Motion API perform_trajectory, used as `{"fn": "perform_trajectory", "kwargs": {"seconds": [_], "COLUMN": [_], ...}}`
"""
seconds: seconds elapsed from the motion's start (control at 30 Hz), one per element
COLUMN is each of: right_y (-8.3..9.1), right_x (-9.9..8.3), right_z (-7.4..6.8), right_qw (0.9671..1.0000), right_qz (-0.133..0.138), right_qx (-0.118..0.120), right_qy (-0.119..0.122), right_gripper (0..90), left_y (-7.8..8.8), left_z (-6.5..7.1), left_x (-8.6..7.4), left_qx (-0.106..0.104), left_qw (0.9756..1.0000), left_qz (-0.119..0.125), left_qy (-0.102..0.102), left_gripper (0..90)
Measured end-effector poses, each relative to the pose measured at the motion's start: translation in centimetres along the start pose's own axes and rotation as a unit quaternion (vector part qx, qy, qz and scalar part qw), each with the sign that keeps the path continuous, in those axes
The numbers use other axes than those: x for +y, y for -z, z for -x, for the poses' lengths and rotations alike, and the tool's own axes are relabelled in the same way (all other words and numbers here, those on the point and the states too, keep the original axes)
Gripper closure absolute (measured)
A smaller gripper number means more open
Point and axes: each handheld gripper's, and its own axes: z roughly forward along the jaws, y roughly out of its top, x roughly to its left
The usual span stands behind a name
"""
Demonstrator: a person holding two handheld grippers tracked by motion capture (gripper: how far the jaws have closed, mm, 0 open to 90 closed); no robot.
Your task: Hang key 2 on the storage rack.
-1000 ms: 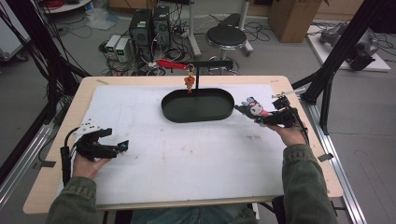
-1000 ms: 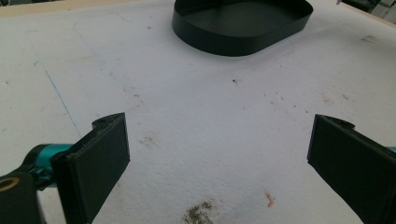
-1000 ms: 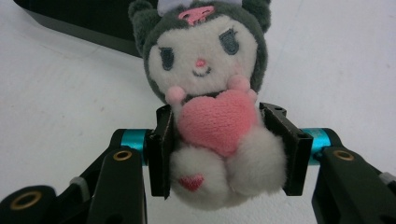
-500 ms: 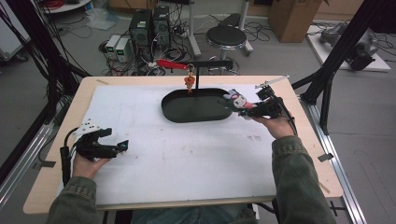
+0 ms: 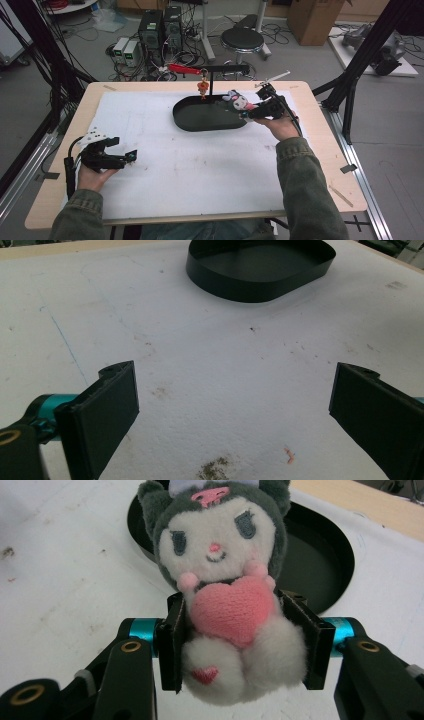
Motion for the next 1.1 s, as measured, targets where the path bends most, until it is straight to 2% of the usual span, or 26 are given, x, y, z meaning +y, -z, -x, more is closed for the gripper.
{"fn": "perform_trajectory", "kwargs": {"seconds": [0.13,0.3,0.47,0.77,0.93,1.1], "right_y": [0.3,0.8,1.0,1.3,1.5,1.4], "right_x": [0.7,1.3,1.8,3.3,4.3,5.4], "right_z": [-0.4,-0.3,-0.3,-0.7,-0.8,-0.2], "right_qw": [1.0,0.9998,0.9997,0.9995,0.9983,0.9956], "right_qz": [0.002,0.018,0.023,0.031,0.047,0.071], "right_qx": [-0.002,0.002,0.0,-0.006,-0.034,-0.056], "right_qy": [0.007,0.002,-0.005,-0.002,-0.003,-0.025], "right_gripper": [48.9,48.9,48.9,49.0,49.1,49.2], "left_y": [0.0,0.0,0.0,0.0,0.0,0.0], "left_z": [0.0,0.0,0.0,0.0,0.0,0.0], "left_x": [0.0,0.0,0.0,0.0,0.0,0.0], "left_qx": [0.0,0.0,0.0,-0.001,-0.001,-0.001], "left_qw": [1.0,1.0,1.0,1.0,1.0,1.0], "left_qz": [0.001,-0.001,-0.002,0.001,0.002,0.002], "left_qy": [0.0,0.0,-0.001,0.0,0.001,0.001], "left_gripper": [6.0,6.0,6.0,6.0,6.0,6.0]}}
